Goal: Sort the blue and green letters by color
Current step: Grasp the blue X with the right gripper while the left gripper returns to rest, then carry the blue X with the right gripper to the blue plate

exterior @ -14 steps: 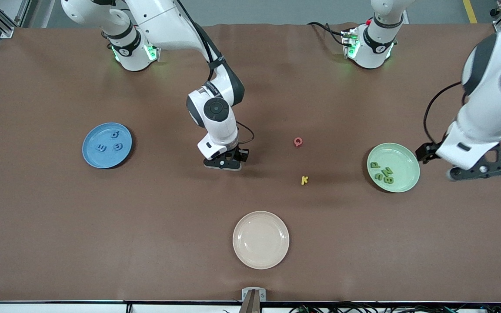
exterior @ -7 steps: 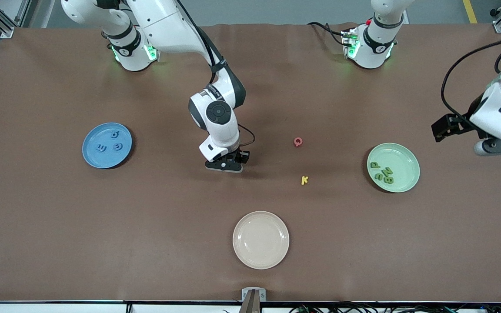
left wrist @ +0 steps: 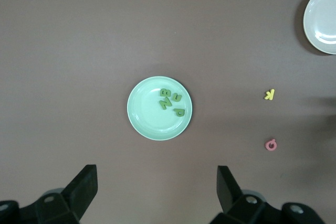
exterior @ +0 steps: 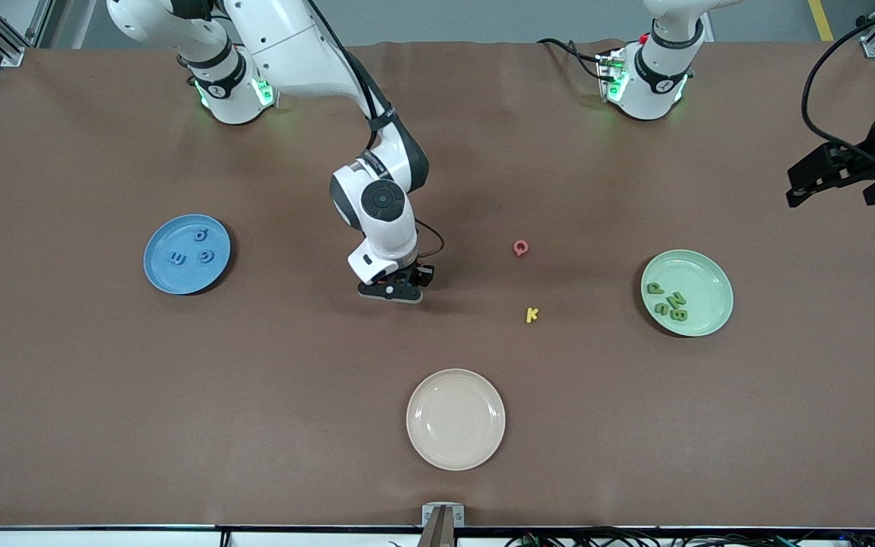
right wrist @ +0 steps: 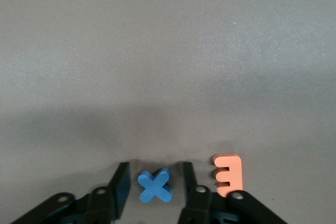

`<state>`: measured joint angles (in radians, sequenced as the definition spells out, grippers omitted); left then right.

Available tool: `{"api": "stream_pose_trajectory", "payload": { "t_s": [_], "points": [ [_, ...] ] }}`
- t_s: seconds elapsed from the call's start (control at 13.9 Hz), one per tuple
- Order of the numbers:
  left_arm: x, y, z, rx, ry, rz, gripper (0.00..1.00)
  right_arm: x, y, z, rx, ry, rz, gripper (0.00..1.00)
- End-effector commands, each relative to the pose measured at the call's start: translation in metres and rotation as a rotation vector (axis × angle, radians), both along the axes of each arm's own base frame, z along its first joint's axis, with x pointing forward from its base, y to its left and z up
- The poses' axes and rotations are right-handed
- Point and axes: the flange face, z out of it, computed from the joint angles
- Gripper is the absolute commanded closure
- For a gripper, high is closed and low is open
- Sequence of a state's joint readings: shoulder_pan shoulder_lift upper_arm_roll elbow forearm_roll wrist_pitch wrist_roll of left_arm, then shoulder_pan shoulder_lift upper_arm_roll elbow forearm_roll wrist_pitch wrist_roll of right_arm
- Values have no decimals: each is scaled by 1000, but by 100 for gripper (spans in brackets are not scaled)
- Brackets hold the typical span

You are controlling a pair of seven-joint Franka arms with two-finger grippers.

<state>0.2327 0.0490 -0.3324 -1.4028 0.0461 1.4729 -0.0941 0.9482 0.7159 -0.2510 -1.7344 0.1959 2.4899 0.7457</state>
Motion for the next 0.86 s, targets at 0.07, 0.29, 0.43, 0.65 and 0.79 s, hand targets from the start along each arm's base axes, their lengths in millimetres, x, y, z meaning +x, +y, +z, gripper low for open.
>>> {"api": "stream_pose_trajectory", "payload": {
  "t_s": [0.07,0.29,0.43,0.65,0.79],
  "points": [
    [-20,9,-3,-20,43,12,0,2,5,0,-4,-2,-16,91],
    [-27,6,4,-33,30,10,0,3,5,4,-4,1,-15,100],
    [-31,1,11,-50,21,5,0,10,-4,11,-12,11,-17,100],
    [-25,4,7,-57,23,6,0,32,-37,40,-43,79,19,100],
    [-24,5,6,-59,24,-6,0,53,-84,70,-52,152,80,100]
  ]
}}
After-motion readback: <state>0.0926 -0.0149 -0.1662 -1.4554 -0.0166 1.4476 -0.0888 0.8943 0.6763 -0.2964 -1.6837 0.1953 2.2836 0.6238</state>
